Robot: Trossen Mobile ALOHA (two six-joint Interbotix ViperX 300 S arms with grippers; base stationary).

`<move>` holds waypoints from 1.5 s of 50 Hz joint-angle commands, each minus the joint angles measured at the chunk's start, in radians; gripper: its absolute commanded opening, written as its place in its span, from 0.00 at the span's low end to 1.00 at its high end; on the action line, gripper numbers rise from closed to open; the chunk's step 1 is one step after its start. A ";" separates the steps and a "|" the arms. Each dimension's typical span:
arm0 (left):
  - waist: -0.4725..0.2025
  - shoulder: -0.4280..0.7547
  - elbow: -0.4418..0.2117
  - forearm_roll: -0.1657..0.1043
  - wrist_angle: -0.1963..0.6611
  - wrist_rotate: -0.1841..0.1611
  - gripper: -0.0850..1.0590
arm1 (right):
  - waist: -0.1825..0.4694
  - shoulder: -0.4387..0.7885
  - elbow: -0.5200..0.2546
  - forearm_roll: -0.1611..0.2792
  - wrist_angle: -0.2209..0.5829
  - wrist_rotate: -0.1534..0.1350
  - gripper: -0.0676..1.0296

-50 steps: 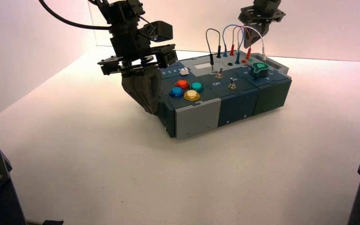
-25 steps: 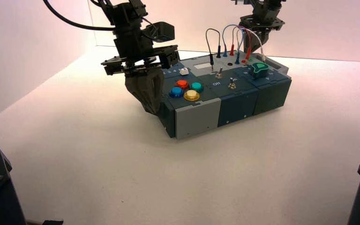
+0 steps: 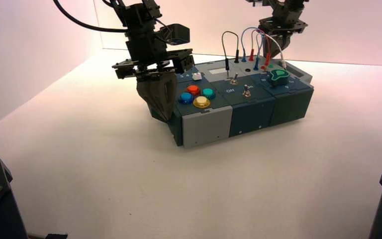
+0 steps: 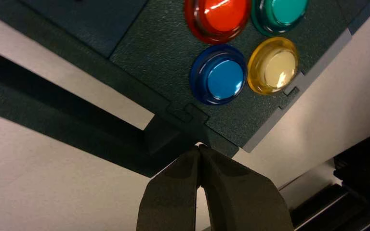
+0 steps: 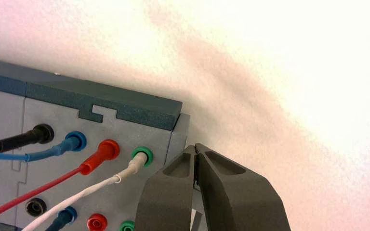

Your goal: Rotate the box clockwise.

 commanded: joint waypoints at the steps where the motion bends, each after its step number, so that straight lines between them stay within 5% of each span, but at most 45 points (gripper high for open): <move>1: 0.054 -0.006 -0.040 0.025 -0.015 0.005 0.05 | 0.006 -0.044 0.032 0.000 -0.003 -0.009 0.04; 18: 0.124 0.023 -0.127 0.066 -0.006 0.005 0.05 | 0.006 -0.078 0.095 0.000 -0.028 -0.009 0.04; 53: 0.127 0.201 -0.370 0.074 -0.006 0.028 0.05 | 0.009 -0.179 0.288 0.023 -0.133 0.002 0.04; 65: 0.129 0.213 -0.371 0.072 0.002 0.038 0.05 | -0.012 -0.239 0.296 0.020 -0.156 0.026 0.04; 75: 0.129 0.201 -0.368 0.072 0.009 0.038 0.05 | -0.069 -0.308 0.255 0.020 -0.069 0.040 0.04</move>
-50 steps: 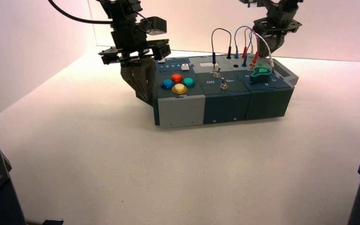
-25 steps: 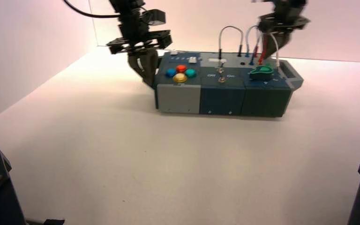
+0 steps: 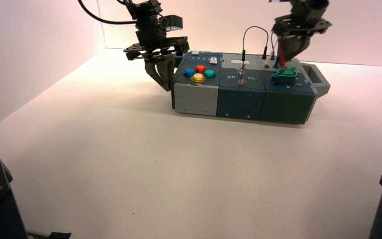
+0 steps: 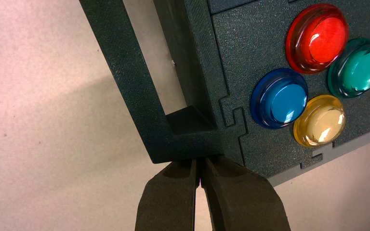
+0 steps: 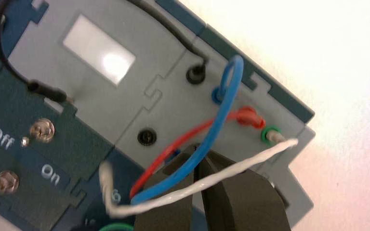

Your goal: Rotate the box clockwise.

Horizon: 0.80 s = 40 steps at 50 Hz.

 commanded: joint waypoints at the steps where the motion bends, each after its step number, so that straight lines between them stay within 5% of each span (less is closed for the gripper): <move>1: -0.018 -0.034 -0.026 -0.009 -0.006 0.011 0.05 | -0.038 -0.072 -0.044 0.003 0.046 0.006 0.04; 16: -0.018 -0.043 -0.029 -0.009 -0.003 0.009 0.05 | -0.126 -0.106 -0.089 -0.017 0.081 0.005 0.04; 31: -0.017 -0.040 -0.031 -0.009 0.002 0.009 0.05 | -0.138 0.003 -0.072 -0.021 -0.077 -0.002 0.04; 40: -0.018 -0.043 -0.028 -0.009 0.003 0.009 0.05 | -0.138 0.041 -0.067 -0.021 -0.104 -0.002 0.04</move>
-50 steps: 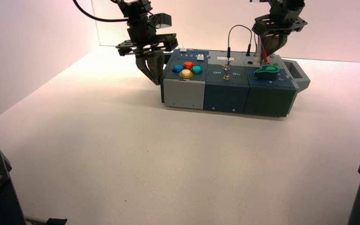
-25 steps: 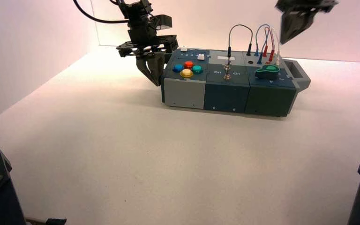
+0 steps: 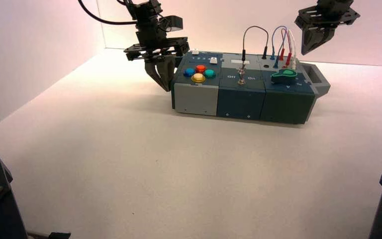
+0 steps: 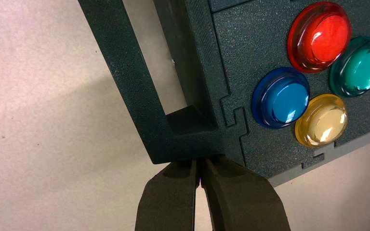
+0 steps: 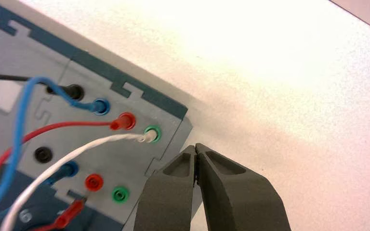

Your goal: Rotate the box clockwise.

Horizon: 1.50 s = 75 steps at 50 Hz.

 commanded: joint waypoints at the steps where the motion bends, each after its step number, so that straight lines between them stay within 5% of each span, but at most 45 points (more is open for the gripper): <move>1: -0.018 -0.044 -0.026 -0.011 -0.002 0.009 0.05 | -0.002 -0.002 -0.009 -0.002 -0.009 -0.002 0.04; 44: 0.029 0.014 -0.101 0.011 -0.021 0.018 0.05 | 0.008 0.012 0.150 -0.032 0.014 -0.028 0.04; 75: 0.051 0.117 -0.290 0.023 -0.018 0.049 0.05 | 0.061 -0.089 0.293 -0.018 -0.017 -0.021 0.04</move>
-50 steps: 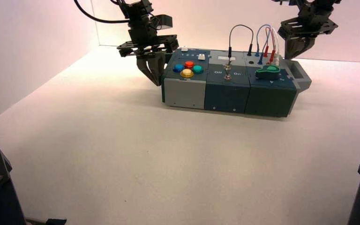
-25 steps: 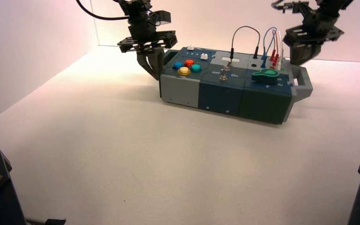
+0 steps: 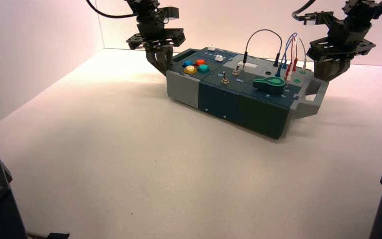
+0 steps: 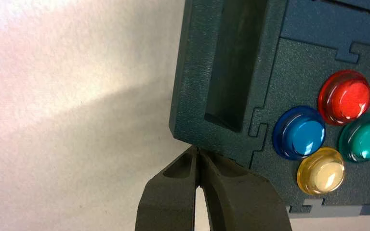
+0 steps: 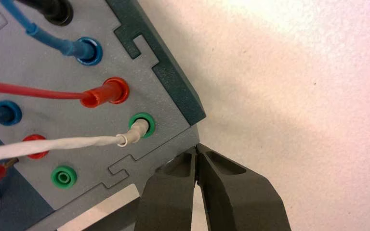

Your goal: Rotate the box clockwise.

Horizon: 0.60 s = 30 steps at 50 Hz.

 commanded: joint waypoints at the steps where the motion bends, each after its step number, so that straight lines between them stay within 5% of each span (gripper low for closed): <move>1: -0.025 -0.006 -0.067 -0.009 -0.009 0.005 0.05 | 0.072 -0.028 0.023 0.020 0.008 0.011 0.04; 30: -0.005 -0.112 -0.061 0.014 0.051 0.006 0.05 | 0.064 -0.178 0.017 0.025 0.077 0.041 0.04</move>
